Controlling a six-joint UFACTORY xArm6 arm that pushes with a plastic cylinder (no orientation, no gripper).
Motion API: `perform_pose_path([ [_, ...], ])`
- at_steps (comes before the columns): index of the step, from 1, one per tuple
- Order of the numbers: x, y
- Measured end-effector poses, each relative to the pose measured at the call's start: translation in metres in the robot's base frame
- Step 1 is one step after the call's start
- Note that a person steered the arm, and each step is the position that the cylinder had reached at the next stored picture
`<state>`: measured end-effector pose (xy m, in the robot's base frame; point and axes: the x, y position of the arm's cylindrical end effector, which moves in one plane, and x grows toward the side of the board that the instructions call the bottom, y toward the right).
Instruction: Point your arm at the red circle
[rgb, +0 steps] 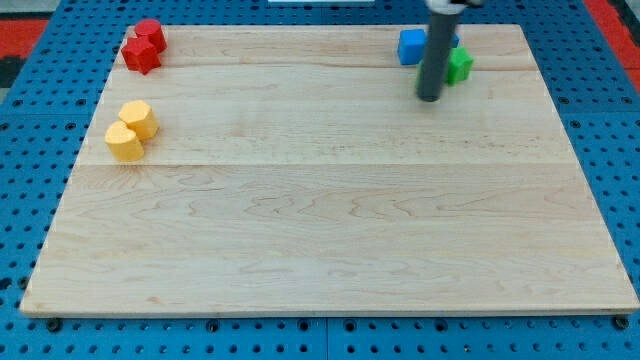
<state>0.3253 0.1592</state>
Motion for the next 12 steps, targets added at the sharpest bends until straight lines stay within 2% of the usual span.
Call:
perform_pose_path([
  [2,0.018,0.01],
  [5,0.017,0.013],
  [7,0.068,-0.072],
  [9,0.071,-0.142],
  [10,0.071,-0.158],
  [12,0.005,-0.202],
])
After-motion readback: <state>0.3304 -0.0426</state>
